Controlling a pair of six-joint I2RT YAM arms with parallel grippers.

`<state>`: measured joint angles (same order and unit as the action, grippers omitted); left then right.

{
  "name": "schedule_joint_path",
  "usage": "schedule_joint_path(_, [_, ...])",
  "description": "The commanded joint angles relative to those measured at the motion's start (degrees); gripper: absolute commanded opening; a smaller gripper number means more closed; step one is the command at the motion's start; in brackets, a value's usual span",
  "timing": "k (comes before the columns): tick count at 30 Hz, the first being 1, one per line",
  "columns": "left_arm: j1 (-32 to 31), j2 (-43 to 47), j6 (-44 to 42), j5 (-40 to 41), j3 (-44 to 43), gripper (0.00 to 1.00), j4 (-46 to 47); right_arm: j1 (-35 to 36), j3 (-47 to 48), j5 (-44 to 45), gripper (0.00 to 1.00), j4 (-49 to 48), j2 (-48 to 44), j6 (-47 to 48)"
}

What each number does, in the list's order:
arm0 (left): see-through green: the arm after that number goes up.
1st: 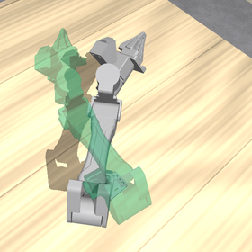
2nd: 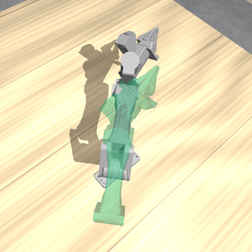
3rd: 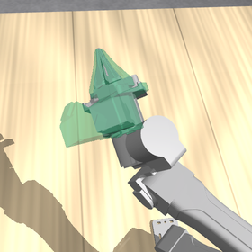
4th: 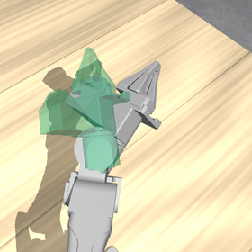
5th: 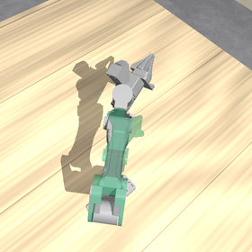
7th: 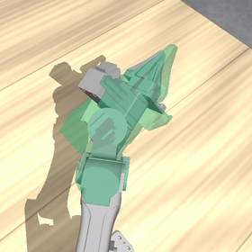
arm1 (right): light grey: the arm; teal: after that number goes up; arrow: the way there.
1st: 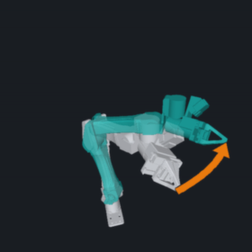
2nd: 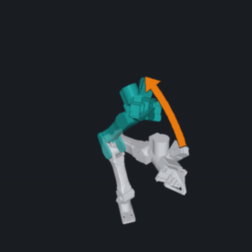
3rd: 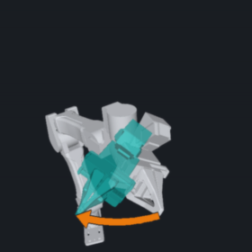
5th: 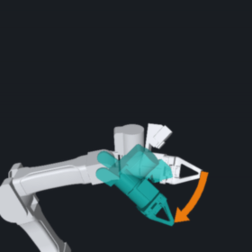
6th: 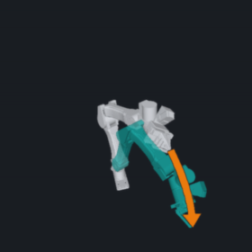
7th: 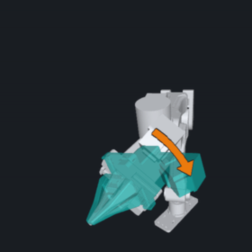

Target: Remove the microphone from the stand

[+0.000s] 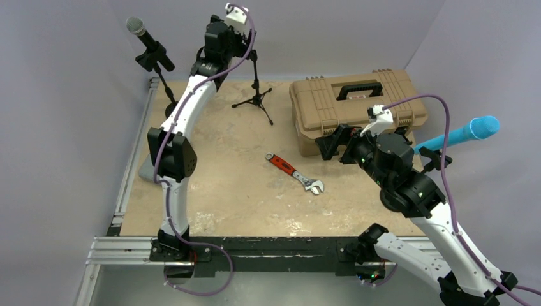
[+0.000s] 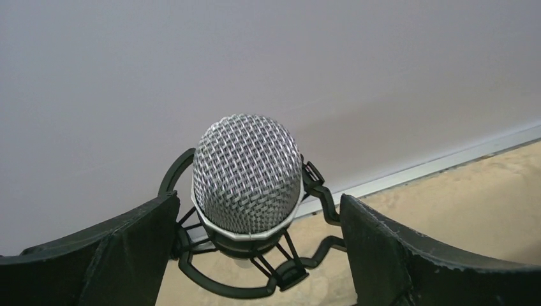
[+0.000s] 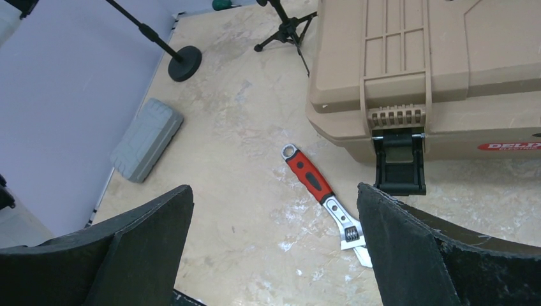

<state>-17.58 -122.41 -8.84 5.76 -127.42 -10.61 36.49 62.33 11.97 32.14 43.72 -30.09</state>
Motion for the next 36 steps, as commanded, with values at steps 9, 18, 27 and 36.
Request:
schedule_joint_path(9, [-1.7, -0.1, -6.5, 2.3, -0.2, 0.48, 11.9, 0.3, 2.1, -0.2, 0.99, -1.5, 1.4, 0.0])
schedule_joint_path(18, [-3.9, 2.4, -11.2, 3.3, -1.6, 0.11, 11.8, 0.3, 1.3, -0.6, 0.99, -1.7, 0.9, -0.1])
schedule_joint_path(27, [-4.4, 4.4, -11.2, 2.9, -4.0, 0.00, 6.9, 0.3, 1.4, -1.1, 0.99, -2.1, 0.2, -0.1])
schedule_joint_path(36, [-4.4, 7.0, -7.1, 6.3, -4.5, 0.00, 3.2, 0.3, 1.6, -1.5, 0.99, -2.2, -0.4, -0.2])
